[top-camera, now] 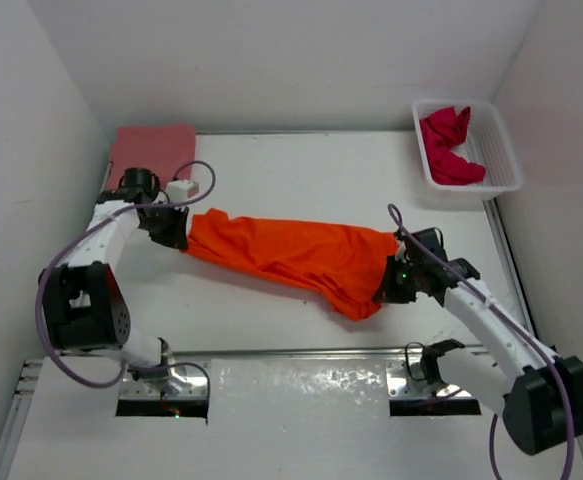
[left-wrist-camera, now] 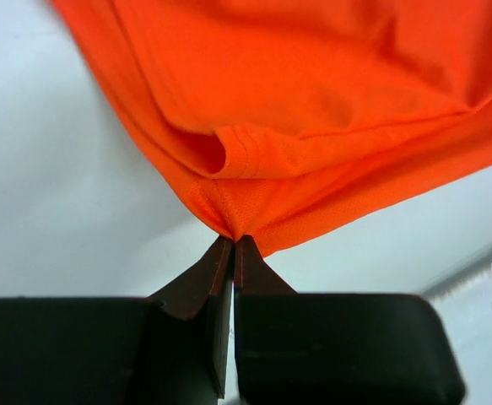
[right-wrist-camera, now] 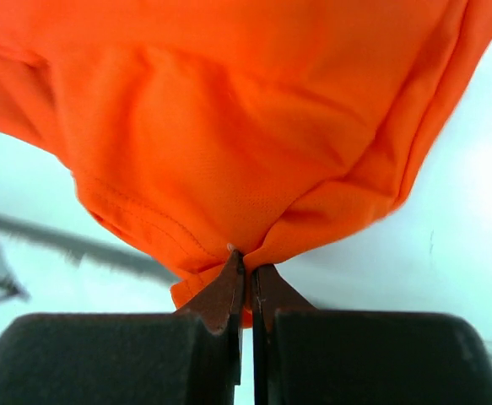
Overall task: Fold and stack the t-shirts
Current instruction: Flatten out the tshirt
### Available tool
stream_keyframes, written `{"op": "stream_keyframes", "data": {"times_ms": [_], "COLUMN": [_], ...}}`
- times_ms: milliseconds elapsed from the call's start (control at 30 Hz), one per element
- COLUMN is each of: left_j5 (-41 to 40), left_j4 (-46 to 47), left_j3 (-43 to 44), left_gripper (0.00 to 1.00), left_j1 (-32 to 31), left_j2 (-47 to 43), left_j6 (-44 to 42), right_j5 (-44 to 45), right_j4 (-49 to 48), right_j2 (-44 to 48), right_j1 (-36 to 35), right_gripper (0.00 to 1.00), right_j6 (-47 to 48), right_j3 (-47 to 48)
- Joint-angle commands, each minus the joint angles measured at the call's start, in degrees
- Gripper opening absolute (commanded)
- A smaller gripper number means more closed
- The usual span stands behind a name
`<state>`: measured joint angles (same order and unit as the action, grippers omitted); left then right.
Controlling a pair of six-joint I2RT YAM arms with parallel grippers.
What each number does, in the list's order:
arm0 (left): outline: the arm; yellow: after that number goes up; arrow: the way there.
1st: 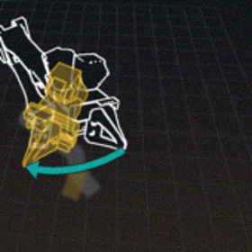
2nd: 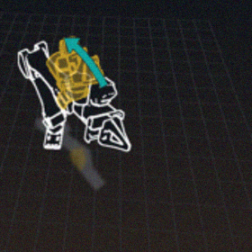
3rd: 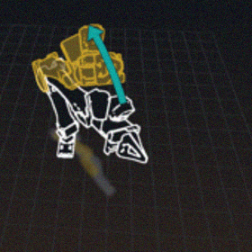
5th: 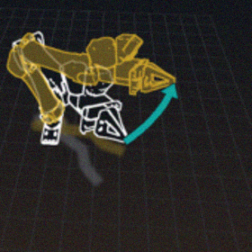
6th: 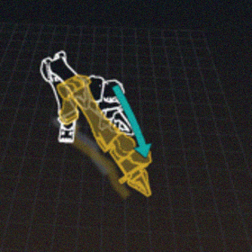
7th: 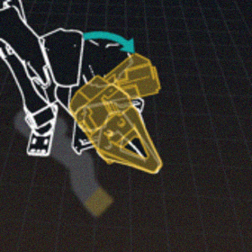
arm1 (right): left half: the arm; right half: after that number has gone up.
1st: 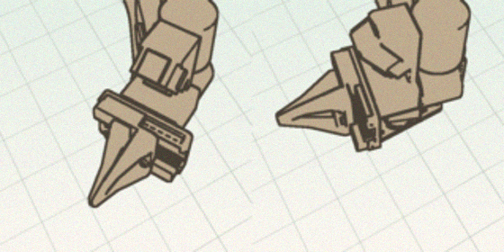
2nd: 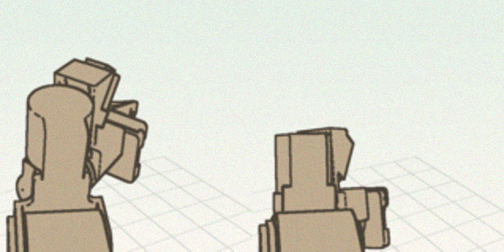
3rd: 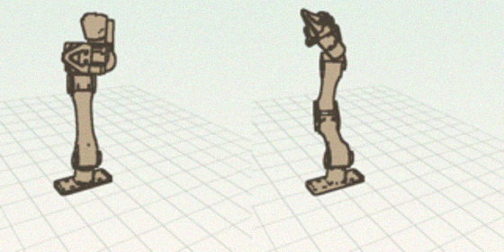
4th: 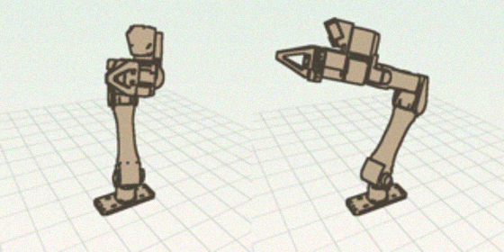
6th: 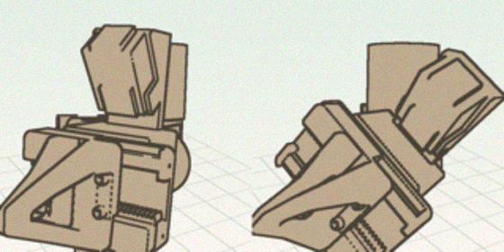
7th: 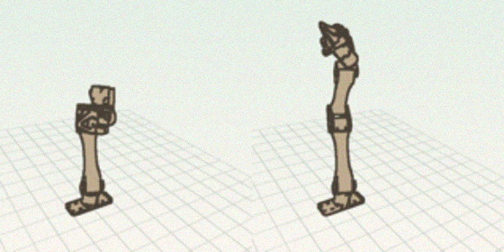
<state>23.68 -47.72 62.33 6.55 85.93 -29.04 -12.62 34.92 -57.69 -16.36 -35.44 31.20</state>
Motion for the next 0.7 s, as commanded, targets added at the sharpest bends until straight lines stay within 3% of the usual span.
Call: {"op": "stream_keyframes", "data": {"times_ms": [0, 67, 133, 233, 333, 467, 533, 600, 667], "left_j5": [1.19, 3.02, 6.62, 6.74, 5.93, 13.93, 14.72, 15.42, 15.43], "left_j4": [-11.86, -13.35, -17.11, -21.35, -14.64, -3.98, 0.69, 0.97, 0.79], "left_j3": [3.23, 7.26, 17.09, 28.45, 28.13, 29.78, 33.01, 35.05, 33.05], "left_gripper": [0.00, 0.00, 0.00, 0.00, 0.00, 0.00, 0.00, 0.00, 0.00], "left_j1": [0.40, 0.40, 0.49, 0.92, 1.19, -0.82, -1.97, -2.76, -2.77], "left_j2": [-2.26, 0.27, 3.52, 9.24, 9.34, 14.96, 18.28, 19.80, 19.10], "left_j6": [-7.61, -5.96, -5.07, -4.71, -2.79, 6.14, 9.94, 11.11, 9.53], "right_j5": [-4.07, -6.53, -10.81, -12.78, -6.99, -2.06, -3.45, -7.31, -8.20], "right_j4": [12.02, 11.14, 10.87, 16.40, 12.30, 11.66, 10.00, 10.60, 10.26], "right_j2": [2.58, -0.74, -7.83, -14.27, -16.39, -38.21, -43.10, -47.68, -46.91], "right_j1": [0.36, 3.42, 5.80, 8.80, 9.24, 10.12, 10.73, 10.91, 10.73], "right_gripper": [0.00, 0.00, 0.00, 0.00, 0.00, 0.00, 0.00, 0.01, 0.01], "right_j6": [2.05, 1.78, 3.09, 8.88, 14.58, 20.14, 20.06, 21.45, 22.78], "right_j3": [4.39, 8.93, 13.77, 24.06, 26.89, 49.09, 56.99, 60.19, 54.61]}}
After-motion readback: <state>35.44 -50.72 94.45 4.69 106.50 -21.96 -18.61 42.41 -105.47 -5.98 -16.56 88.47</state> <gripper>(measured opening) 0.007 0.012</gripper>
